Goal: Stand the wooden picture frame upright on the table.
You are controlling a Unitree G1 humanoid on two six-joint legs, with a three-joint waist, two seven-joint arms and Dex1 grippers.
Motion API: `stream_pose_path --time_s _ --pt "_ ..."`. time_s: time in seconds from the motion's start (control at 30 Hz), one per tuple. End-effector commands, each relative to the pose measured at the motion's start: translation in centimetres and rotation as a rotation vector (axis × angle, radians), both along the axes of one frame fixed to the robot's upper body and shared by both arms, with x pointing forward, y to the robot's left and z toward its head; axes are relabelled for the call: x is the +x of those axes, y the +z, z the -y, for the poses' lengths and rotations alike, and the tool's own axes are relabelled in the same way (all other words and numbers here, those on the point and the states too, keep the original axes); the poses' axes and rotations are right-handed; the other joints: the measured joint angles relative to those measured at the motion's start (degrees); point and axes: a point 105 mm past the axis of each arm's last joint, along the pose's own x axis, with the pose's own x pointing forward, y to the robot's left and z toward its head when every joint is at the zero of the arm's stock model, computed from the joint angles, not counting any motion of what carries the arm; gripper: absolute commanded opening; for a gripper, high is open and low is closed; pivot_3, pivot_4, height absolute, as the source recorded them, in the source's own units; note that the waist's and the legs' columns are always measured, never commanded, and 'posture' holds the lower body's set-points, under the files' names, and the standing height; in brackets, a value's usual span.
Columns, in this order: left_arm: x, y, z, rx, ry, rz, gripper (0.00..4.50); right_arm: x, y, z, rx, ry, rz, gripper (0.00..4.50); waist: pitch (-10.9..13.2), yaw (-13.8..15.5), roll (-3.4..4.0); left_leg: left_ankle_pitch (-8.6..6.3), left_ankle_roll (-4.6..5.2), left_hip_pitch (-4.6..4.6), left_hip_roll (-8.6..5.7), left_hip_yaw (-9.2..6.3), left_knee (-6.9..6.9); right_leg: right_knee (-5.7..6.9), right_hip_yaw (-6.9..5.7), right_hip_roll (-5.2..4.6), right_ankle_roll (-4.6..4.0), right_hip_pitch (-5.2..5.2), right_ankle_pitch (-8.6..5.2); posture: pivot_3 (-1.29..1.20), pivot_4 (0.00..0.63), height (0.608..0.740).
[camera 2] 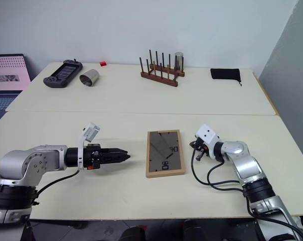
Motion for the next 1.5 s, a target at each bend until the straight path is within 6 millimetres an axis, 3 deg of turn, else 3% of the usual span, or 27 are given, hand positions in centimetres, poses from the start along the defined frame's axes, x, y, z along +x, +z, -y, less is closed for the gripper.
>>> stream_pose_path --time_s 0.03,0.13,0.3,0.53,0.7,0.8,1.0,1.27,1.5 --pt "0.4 0.7 0.4 -0.101 -0.007 -0.086 3.72 -0.3 1.1 0.1 0.028 -0.01 0.046 0.0 0.0 0.0 0.0 0.0 0.0 0.0 -0.01 -0.01 0.0 0.01 -0.02 0.0 -0.01 0.0 0.0 0.0 0.15 0.74" --pt "1.2 0.2 0.4 -0.17 0.035 -0.185 4.47 -0.9 1.2 -0.4 0.038 -0.002 0.048 0.0 0.0 0.0 0.0 0.0 0.0 0.0 -0.01 -0.03 0.0 0.02 -0.03 0.0 -0.07 0.0 0.02 0.0 0.15 0.74" --pt "1.6 -2.2 0.8 -0.095 0.087 -0.315 4.47 -1.4 1.4 -0.6 0.044 -0.004 0.049 0.0 0.0 -0.1 0.0 0.0 0.0 0.0 -0.01 -0.04 0.0 0.04 -0.03 0.0 -0.09 0.0 0.02 0.0 0.15 0.74" --pt "1.0 -2.8 1.7 -0.037 0.053 -0.418 4.47 -2.0 1.3 -1.1 0.049 0.0 0.036 0.0 0.0 -0.1 0.0 0.0 0.0 0.01 -0.02 -0.06 0.0 0.07 -0.02 0.02 -0.11 0.0 0.04 0.0 0.15 0.74" --pt "1.5 -4.0 2.1 -0.005 0.086 -0.45 4.47 -2.6 1.3 -3.4 0.074 0.053 0.026 0.0 0.0 0.0 0.04 0.0 0.0 0.02 -0.03 -0.06 0.0 0.07 -0.02 0.02 -0.11 0.01 0.03 0.0 0.15 0.74" --pt "1.6 -4.4 2.8 0.009 0.069 -0.422 4.47 -3.3 1.5 -6.0 0.122 0.092 0.019 0.0 -0.1 0.0 0.08 0.0 0.0 0.05 -0.04 -0.09 0.01 0.08 -0.02 0.01 -0.1 0.05 0.03 0.0 0.15 0.74" --pt "0.6 -3.4 4.1 -0.039 -0.035 -0.389 4.47 -2.9 1.9 -8.2 0.141 0.11 0.031 0.0 -0.1 0.3 0.09 0.01 -0.01 0.04 -0.08 -0.09 0.03 0.08 -0.02 -0.03 -0.08 0.07 0.02 0.0 0.15 0.74" --pt "-1.2 -2.5 4.1 -0.093 -0.115 -0.37 4.47 -2.3 1.5 -7.8 0.12 0.093 0.027 0.0 -0.1 0.3 0.09 0.0 -0.02 0.01 -0.06 -0.11 -0.03 0.05 -0.06 -0.03 -0.21 0.02 -0.05 0.0 0.15 0.74" --pt "-0.5 -3.2 3.9 -0.071 -0.069 -0.334 3.15 -2.9 1.3 -8.5 0.153 0.105 0.006 0.0 -0.1 0.0 0.08 0.0 -0.01 0.01 -0.06 -0.13 -0.03 0.09 -0.07 -0.02 -0.2 0.01 -0.07 0.0 0.15 0.74"
